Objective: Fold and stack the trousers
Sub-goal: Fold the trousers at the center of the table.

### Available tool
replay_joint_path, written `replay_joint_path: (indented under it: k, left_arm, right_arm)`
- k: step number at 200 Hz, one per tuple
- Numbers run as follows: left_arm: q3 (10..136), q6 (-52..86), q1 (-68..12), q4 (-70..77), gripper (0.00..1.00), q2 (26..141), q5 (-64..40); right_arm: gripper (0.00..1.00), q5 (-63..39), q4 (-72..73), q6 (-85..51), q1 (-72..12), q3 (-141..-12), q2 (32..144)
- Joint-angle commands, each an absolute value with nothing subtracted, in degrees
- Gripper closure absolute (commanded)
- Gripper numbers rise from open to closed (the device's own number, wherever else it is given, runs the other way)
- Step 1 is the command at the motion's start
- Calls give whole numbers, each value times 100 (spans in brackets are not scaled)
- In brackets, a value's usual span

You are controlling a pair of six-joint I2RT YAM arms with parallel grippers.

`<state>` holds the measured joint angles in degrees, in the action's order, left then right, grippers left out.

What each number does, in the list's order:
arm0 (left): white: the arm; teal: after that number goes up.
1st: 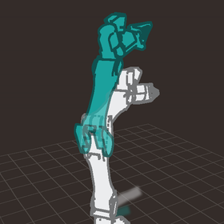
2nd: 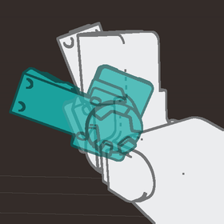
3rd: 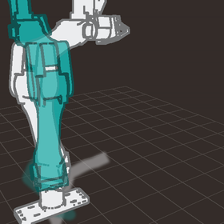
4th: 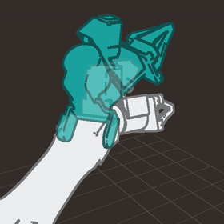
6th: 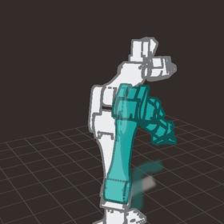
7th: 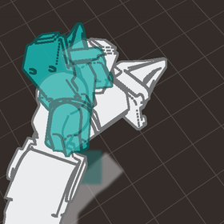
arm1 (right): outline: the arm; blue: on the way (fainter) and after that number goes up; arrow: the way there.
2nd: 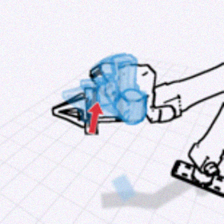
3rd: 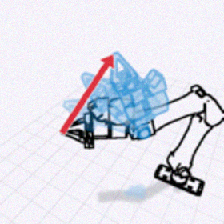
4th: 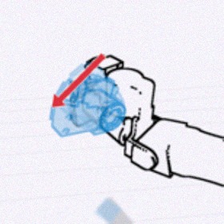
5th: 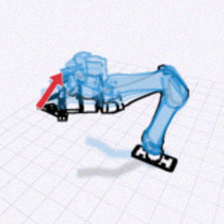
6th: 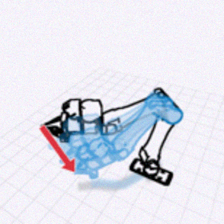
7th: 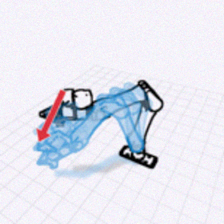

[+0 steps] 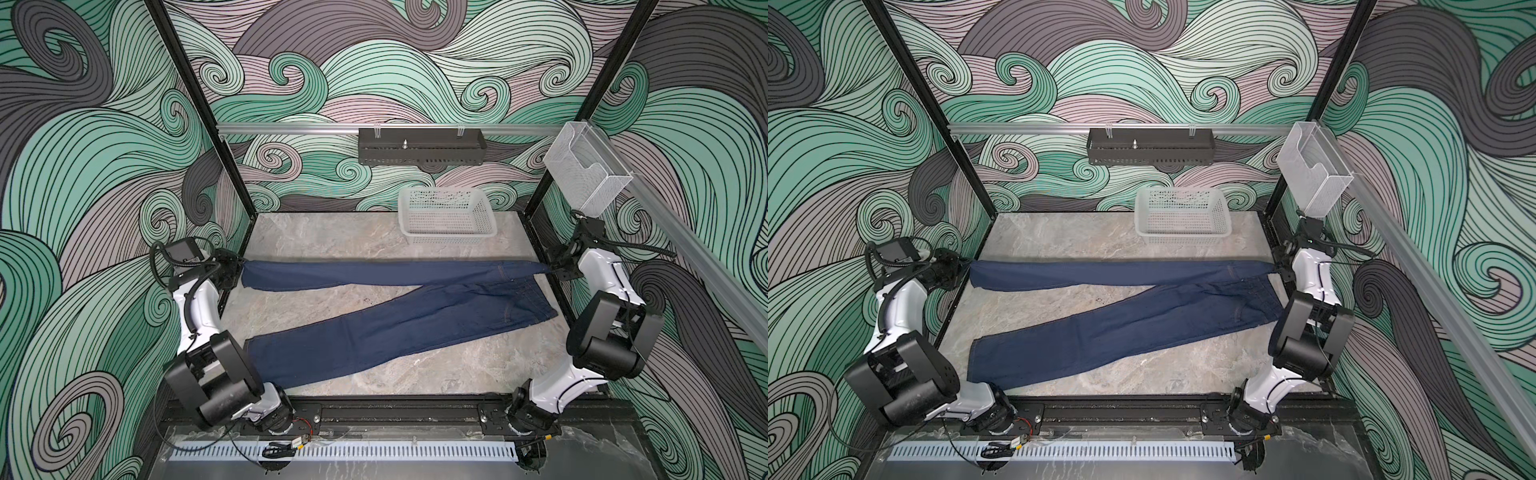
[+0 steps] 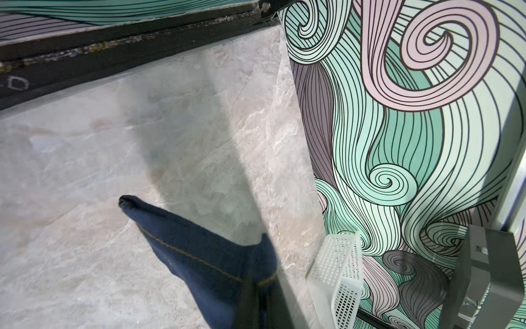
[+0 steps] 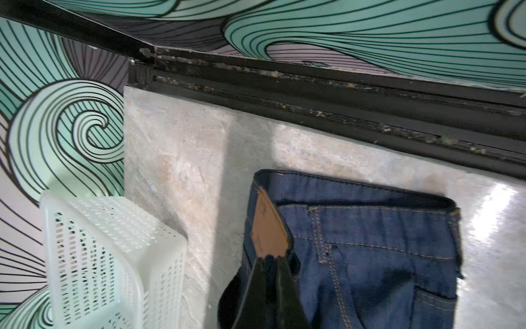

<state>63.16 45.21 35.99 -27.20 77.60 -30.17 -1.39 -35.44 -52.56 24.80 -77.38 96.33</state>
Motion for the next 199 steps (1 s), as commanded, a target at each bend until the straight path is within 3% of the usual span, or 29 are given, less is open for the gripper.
replay_joint_path:
  k: [1,52,125,199]
  left_arm:
    - [5985,4491,3760,-3051,100,7080,-2918]
    - [5146,4933,4188,-3320,100,6262,-2674]
    - [5832,5098,4407,-3999,100,5907,-3413]
    - [4211,5172,4408,-4548,100,4098,-1948]
  right_arm:
    - [100,93,-3293,-4964,2620,-7312,9246]
    - [100,1,-3204,-4793,2893,-6601,8573]
    - [100,-246,-3462,-4570,3088,-6885,8338]
    - [100,224,-3362,-4363,3265,-6198,8103]
